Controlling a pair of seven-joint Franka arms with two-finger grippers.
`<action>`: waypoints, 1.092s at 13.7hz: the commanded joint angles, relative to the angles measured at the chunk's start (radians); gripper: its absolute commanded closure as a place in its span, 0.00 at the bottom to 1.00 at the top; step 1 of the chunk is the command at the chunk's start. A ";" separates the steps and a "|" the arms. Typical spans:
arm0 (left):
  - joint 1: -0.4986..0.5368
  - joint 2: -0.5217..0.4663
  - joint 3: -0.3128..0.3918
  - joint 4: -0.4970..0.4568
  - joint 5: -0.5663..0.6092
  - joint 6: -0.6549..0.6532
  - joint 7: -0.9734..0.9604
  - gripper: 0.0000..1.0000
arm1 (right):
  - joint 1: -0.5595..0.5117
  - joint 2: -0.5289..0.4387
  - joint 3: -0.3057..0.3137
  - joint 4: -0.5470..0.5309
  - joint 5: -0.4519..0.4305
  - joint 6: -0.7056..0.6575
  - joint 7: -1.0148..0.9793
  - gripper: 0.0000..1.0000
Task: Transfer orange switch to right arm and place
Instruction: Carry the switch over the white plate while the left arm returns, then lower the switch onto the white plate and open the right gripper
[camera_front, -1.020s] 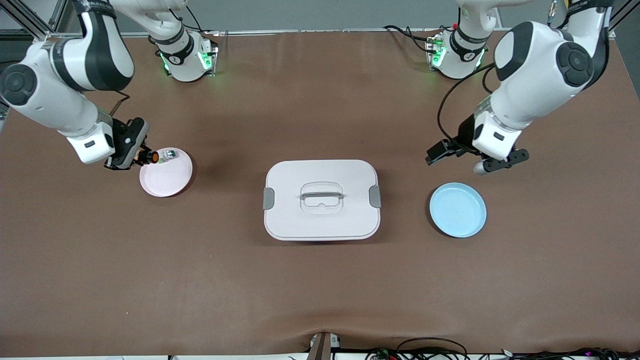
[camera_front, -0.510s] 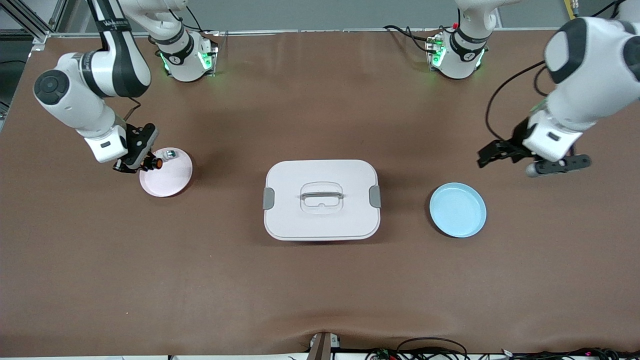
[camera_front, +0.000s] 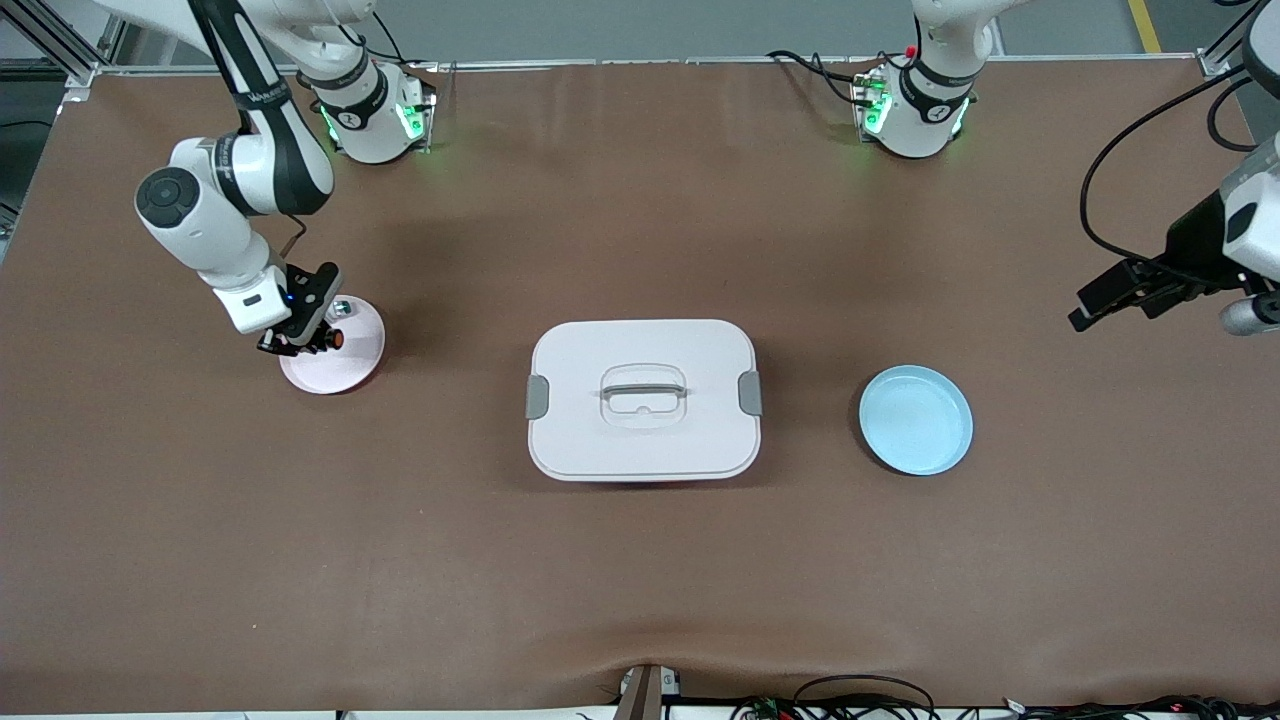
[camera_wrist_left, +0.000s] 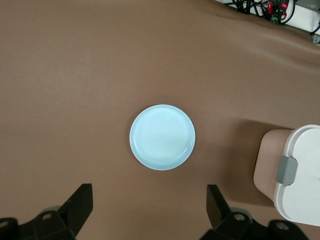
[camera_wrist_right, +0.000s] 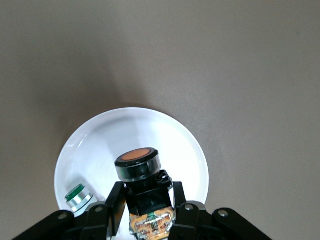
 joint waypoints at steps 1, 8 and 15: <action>0.008 0.000 -0.010 0.018 0.023 -0.026 0.007 0.00 | -0.034 0.050 0.010 -0.035 -0.027 0.105 0.014 1.00; -0.049 0.002 0.066 0.018 0.022 -0.028 0.066 0.00 | -0.054 0.139 0.008 -0.057 -0.030 0.231 0.013 1.00; -0.441 0.000 0.447 0.021 0.044 -0.028 0.067 0.00 | -0.056 0.173 0.007 -0.055 -0.030 0.265 0.013 0.93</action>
